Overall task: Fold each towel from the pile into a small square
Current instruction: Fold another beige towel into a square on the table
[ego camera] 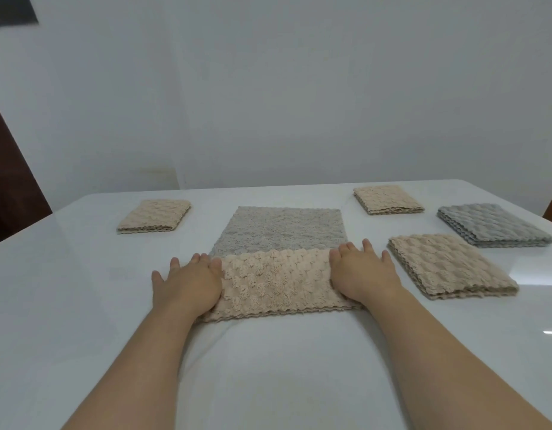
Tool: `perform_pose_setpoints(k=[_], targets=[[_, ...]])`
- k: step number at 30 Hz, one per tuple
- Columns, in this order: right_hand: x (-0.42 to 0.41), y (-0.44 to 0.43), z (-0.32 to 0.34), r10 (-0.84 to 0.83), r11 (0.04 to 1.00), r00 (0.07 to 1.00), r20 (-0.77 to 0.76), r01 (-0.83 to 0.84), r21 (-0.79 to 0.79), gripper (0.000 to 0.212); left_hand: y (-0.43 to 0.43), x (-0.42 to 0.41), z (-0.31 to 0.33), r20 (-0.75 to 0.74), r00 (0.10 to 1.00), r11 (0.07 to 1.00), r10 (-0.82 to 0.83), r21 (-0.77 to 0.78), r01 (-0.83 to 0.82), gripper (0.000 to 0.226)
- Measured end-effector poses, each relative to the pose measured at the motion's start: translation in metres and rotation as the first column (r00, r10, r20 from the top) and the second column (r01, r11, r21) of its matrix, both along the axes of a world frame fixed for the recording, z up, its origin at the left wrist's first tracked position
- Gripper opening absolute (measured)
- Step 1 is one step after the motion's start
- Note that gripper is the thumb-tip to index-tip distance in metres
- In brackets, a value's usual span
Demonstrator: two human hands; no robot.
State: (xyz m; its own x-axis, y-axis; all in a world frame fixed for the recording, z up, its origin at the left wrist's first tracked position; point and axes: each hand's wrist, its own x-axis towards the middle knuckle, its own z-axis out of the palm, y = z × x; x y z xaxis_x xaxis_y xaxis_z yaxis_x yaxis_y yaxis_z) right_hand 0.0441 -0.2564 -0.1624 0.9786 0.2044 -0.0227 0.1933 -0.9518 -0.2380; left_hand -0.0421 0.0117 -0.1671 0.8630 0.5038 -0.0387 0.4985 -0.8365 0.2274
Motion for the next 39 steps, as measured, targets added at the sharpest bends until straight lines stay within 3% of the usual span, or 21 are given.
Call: perform_pose_setpoints(k=[4,8,15,22,27,30,35,39], targets=[[0.001,0.003,0.002,-0.021,1.000,0.998,0.055,0.021,-0.008,0.046,0.011,0.007,0.001,0.171,0.984,0.994,0.052,0.081,-0.067,0.062],[0.005,0.004,0.001,-0.102,0.989,0.989,0.110,0.089,0.117,0.034,0.014,0.009,0.001,0.318,0.946,0.986,0.066,0.127,-0.112,0.038],[0.003,0.003,0.003,-0.152,0.957,0.985,0.076,0.128,0.260,0.035,0.010,0.009,0.001,0.388,0.914,0.991,0.119,0.015,-0.136,0.022],[0.002,0.003,0.008,-0.142,0.931,0.982,0.124,0.091,0.353,0.014,0.006,0.007,0.005,0.481,0.871,0.994,0.102,-0.028,-0.101,0.009],[-0.001,0.003,0.013,-0.144,0.917,0.967,0.208,0.051,0.395,0.010,-0.002,0.000,0.015,0.602,0.779,0.961,0.177,-0.276,-0.005,0.004],[-0.003,0.003,0.016,-0.154,0.827,0.979,0.136,0.053,0.560,0.011,-0.007,-0.005,0.023,0.664,0.722,0.939,0.196,-0.340,0.058,0.011],[-0.007,0.001,0.026,-0.192,0.625,0.976,0.107,0.037,0.780,0.030,-0.015,-0.010,0.034,0.758,0.600,0.905,0.257,-0.406,0.125,0.015],[-0.011,0.001,0.037,-0.262,0.438,0.962,0.070,0.055,0.897,0.010,-0.019,-0.012,0.041,0.815,0.493,0.877,0.303,-0.441,0.190,0.019]])
